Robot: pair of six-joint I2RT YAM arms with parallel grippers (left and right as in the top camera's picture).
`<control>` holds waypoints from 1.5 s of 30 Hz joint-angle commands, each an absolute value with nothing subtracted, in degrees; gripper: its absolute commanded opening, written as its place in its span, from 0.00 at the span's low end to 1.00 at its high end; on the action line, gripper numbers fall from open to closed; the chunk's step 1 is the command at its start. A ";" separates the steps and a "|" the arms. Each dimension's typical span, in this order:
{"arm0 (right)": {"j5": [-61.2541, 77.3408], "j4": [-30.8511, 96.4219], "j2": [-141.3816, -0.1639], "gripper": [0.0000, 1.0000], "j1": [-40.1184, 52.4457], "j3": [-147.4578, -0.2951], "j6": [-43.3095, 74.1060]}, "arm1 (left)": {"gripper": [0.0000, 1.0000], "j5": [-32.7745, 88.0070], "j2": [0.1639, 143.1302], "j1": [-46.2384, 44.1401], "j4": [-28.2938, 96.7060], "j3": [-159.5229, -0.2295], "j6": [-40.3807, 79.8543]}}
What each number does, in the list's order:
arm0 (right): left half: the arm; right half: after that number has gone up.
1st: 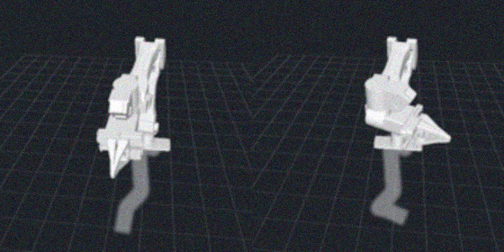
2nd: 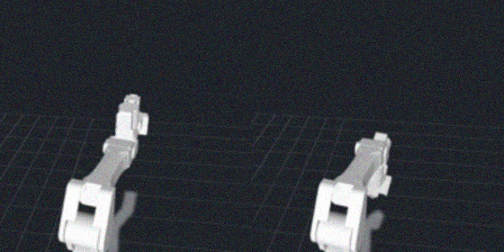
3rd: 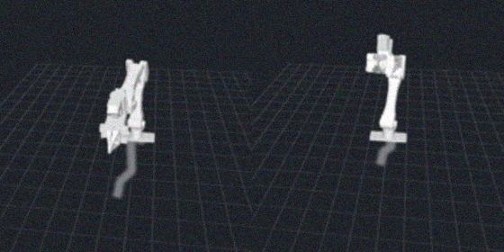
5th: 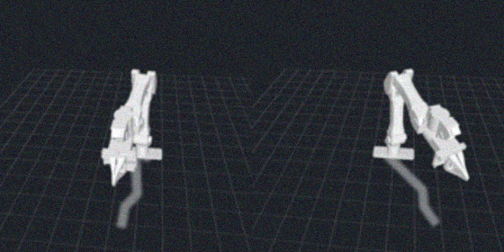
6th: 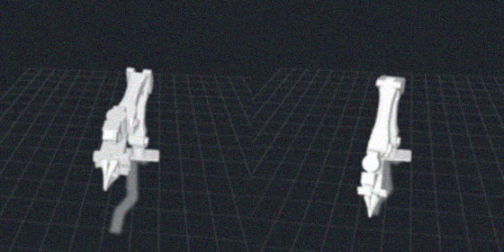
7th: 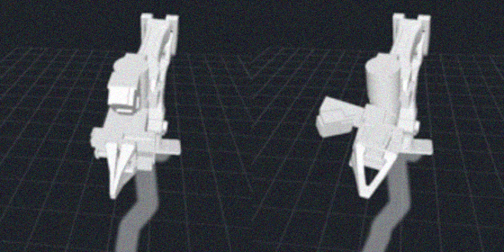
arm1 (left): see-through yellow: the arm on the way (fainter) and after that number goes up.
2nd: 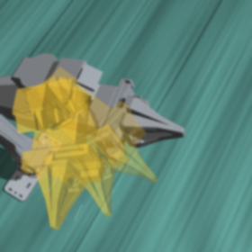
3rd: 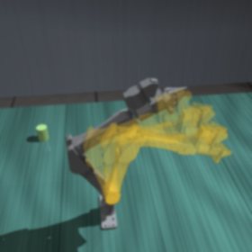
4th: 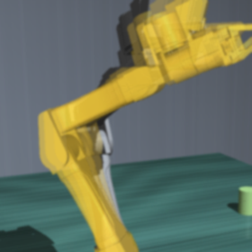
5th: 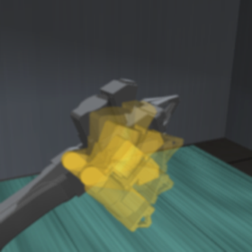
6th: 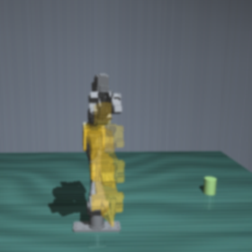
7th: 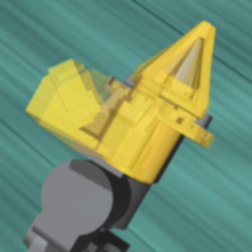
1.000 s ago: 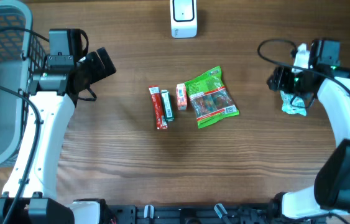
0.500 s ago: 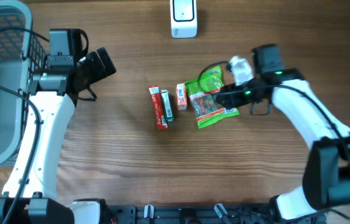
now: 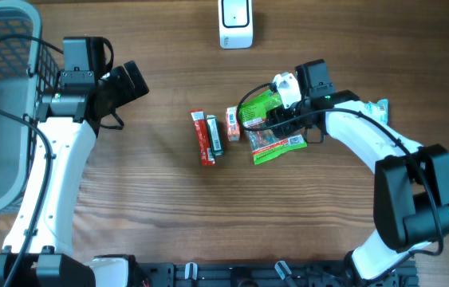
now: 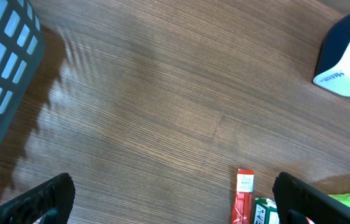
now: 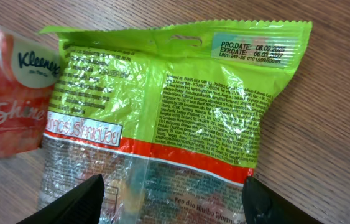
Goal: Scan the item barcode
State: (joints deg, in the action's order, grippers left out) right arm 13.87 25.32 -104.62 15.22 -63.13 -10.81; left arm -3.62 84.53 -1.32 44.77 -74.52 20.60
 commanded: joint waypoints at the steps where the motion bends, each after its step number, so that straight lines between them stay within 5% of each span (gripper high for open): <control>1: 9.06 24.86 -107.79 0.71 15.42 -62.87 -8.01 | 1.00 -4.38 84.82 -0.99 44.71 -74.91 19.92; 4: -0.45 26.26 -109.23 0.64 15.31 -62.87 -1.67 | 1.00 -4.38 84.82 -0.99 44.71 -74.91 19.90; 7: -5.93 30.02 -107.39 0.41 14.92 -62.94 4.01 | 1.00 -4.38 84.82 -0.99 44.71 -74.89 19.90; 10: -6.66 34.09 -104.36 0.41 14.22 -62.94 6.52 | 1.00 -4.38 84.82 -0.99 44.71 -74.91 19.90; 17: -0.36 42.11 -96.38 0.57 13.54 -63.40 7.07 | 1.00 -4.38 84.82 -0.99 44.71 -74.89 19.90; 21: 9.96 42.96 -90.15 0.78 13.54 -65.36 1.28 | 1.00 -4.38 84.82 -0.99 44.71 -74.89 19.90; 26: 11.49 43.83 -87.72 0.79 14.24 -65.60 7.66 | 1.00 -4.38 84.82 -0.99 44.69 -74.89 19.90; 28: 10.76 43.55 -88.68 1.00 16.23 -64.97 9.93 | 1.00 -4.38 84.82 -0.99 44.71 -74.91 19.90; 34: 11.09 39.13 -91.59 1.00 22.28 -62.98 19.51 | 1.00 -4.38 84.82 -0.99 44.71 -74.89 19.90; 38: 7.18 39.07 -94.17 0.57 24.27 -62.98 19.35 | 1.00 -4.38 84.82 -0.99 44.71 -74.89 19.90; 45: -13.72 38.30 -99.29 0.56 31.99 -62.98 26.30 | 1.00 -4.38 84.82 -0.99 44.71 -74.91 19.92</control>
State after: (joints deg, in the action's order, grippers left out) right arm -0.36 38.46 -96.77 28.45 -63.77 21.21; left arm -3.64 84.53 -1.32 44.77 -74.54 20.60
